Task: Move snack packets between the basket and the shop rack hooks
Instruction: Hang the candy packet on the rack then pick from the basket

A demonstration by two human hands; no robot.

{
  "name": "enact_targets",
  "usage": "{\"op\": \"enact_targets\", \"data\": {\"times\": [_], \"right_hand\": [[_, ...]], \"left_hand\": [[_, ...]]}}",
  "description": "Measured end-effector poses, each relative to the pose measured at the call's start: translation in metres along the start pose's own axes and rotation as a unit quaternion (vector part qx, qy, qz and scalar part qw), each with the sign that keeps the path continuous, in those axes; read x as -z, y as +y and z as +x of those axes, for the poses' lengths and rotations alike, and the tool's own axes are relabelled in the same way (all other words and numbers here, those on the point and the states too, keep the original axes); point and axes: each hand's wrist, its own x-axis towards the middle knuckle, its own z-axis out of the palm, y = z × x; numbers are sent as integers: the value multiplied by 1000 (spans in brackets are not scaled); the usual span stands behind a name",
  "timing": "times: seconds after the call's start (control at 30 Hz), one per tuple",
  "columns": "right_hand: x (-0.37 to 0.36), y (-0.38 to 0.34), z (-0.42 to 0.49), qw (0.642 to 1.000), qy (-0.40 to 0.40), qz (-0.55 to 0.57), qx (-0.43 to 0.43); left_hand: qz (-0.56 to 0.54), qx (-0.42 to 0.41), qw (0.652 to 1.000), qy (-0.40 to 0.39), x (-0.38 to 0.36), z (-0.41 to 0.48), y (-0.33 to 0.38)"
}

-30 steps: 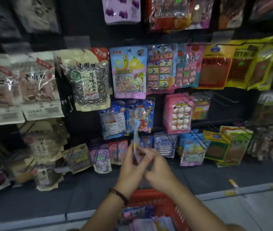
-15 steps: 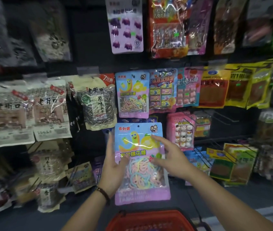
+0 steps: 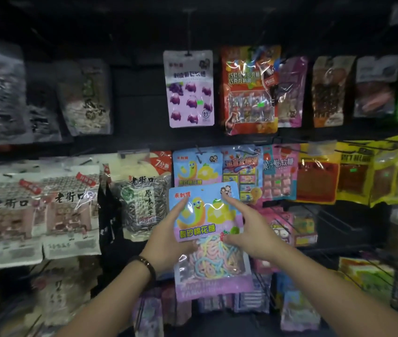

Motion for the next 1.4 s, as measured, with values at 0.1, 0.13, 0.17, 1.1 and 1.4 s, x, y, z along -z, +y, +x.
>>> {"op": "enact_targets", "data": {"times": [0.1,0.13,0.17,1.1,1.4], "right_hand": [[11,-11,29,1000,7,1,19],[13,-13,38,1000,8,0,23],[15,-14,46,1000,10,-3,24],[14,5,141,993,37,-105,-41],[15,13,119,972,0,-223,-66]], "left_hand": [[44,-20,999,10,14,33,10],[50,-22,998,11,18,42,13],[53,-24,998,11,21,50,14],[105,57,991,60,3,137,-12],[64,120,989,54,-21,124,-7]]}}
